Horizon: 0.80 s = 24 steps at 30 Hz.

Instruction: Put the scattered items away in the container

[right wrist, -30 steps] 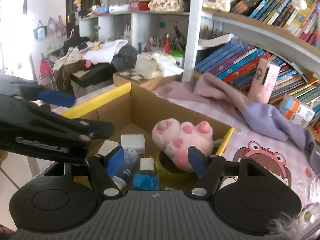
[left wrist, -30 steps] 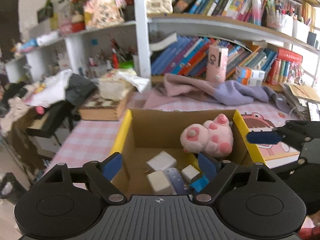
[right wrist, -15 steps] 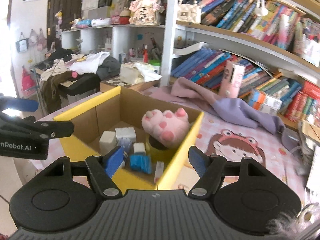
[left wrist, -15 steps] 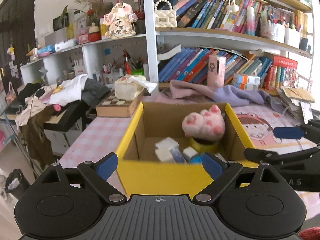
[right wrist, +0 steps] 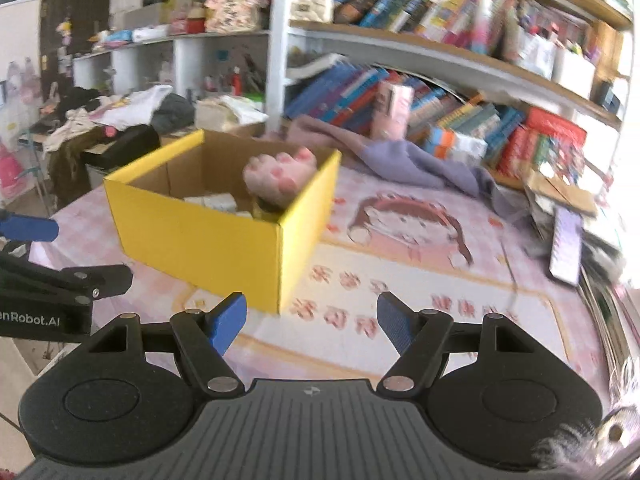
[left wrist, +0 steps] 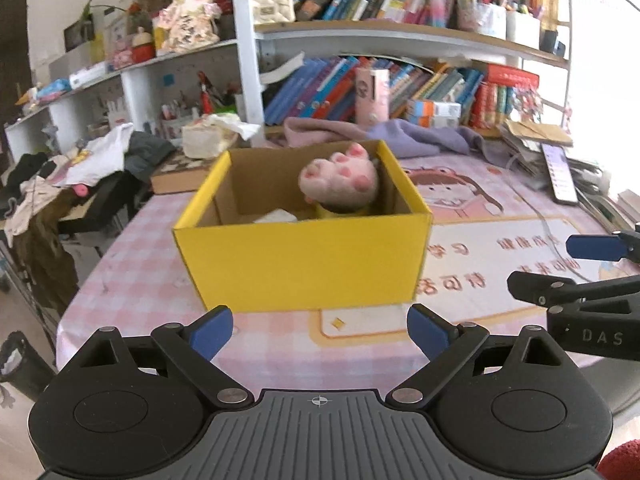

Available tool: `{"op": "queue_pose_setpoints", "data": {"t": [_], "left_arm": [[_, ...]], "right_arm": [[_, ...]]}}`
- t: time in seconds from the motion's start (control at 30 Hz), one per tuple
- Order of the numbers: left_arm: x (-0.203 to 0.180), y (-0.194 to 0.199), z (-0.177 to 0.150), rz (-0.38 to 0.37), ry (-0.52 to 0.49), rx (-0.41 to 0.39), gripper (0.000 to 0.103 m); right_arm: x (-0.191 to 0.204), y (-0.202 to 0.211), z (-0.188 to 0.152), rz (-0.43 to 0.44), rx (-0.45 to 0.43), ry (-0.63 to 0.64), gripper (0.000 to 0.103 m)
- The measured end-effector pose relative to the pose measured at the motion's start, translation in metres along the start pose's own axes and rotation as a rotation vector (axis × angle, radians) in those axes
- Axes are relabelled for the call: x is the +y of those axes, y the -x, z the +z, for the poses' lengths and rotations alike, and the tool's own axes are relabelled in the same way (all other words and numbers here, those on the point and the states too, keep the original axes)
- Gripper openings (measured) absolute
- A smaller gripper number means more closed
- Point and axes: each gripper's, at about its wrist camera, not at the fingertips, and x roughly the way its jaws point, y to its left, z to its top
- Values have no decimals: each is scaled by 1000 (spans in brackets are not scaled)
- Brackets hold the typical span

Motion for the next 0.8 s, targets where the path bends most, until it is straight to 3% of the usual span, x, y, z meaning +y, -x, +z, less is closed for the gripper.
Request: {"op": "queue_pose_setpoints", "data": {"t": [0.37,0.8], "left_arm": [[-30,1,-19,-51,-21,68,97],[-56,12,-36,-66,-58,139,101]], "right_arm": [[-26,33,-39,-67,62,-77,74],[-45,55,-70,-101,120,-149,86]]}}
